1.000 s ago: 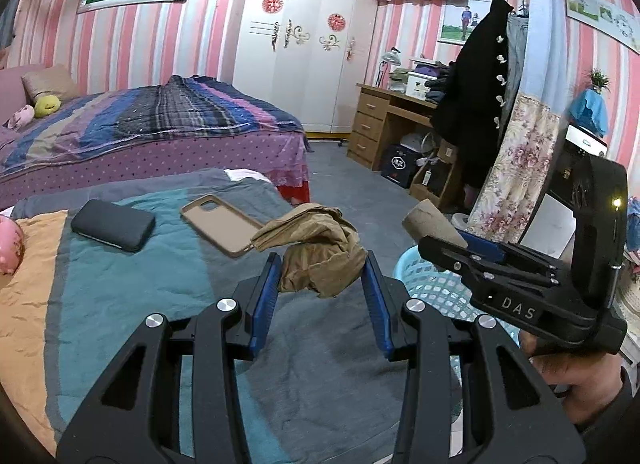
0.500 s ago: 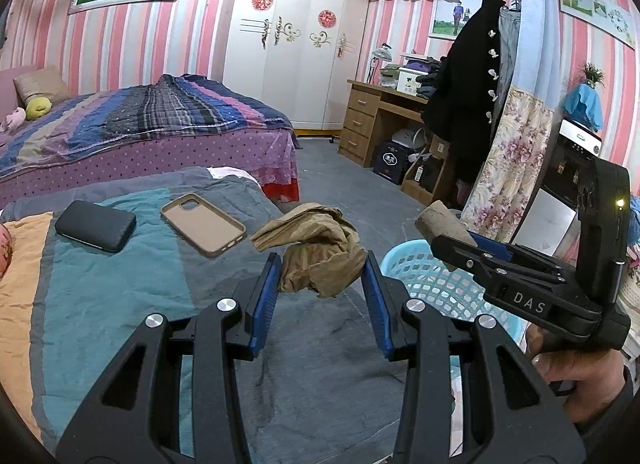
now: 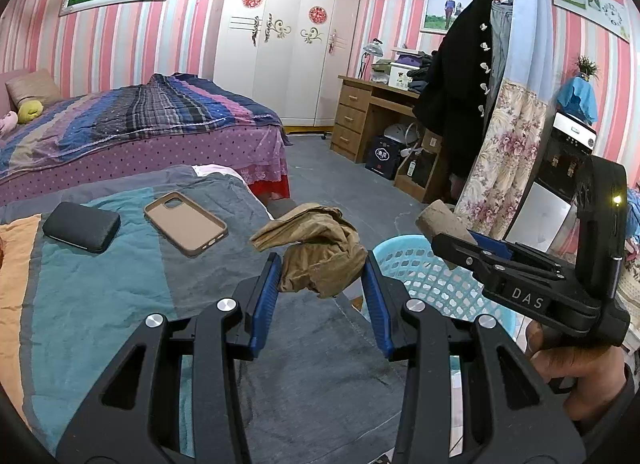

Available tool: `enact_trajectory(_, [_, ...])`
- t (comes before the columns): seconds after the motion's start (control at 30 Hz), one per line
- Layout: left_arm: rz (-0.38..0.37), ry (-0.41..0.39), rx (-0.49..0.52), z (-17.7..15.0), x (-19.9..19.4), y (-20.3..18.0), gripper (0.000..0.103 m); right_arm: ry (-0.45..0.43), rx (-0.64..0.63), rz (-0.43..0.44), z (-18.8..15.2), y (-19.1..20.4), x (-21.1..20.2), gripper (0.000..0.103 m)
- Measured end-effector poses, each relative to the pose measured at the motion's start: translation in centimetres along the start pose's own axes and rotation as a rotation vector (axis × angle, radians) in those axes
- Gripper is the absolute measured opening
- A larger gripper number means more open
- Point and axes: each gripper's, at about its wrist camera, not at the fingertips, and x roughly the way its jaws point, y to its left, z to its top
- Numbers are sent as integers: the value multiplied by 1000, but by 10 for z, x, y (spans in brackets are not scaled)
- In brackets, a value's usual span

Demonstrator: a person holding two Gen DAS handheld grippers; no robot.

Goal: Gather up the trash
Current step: 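Carry the cardboard cup and brown paper with both tools over the wastebasket, then open the right tool to drop the cup while the left tool drops the paper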

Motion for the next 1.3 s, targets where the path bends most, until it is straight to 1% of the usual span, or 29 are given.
enact_trajectory(0.57, [-22, 6, 2, 1, 9, -16, 40, -2, 33, -37, -5, -17, -5, 47])
enact_trajectory(1.0, [-30, 11, 0, 1, 18, -25, 40, -4, 44, -49, -7, -22, -6, 47])
enact_trajectory(1.3, [-55, 10, -13, 3, 27, -32, 40, -12, 55, -73, -10, -25, -9, 47])
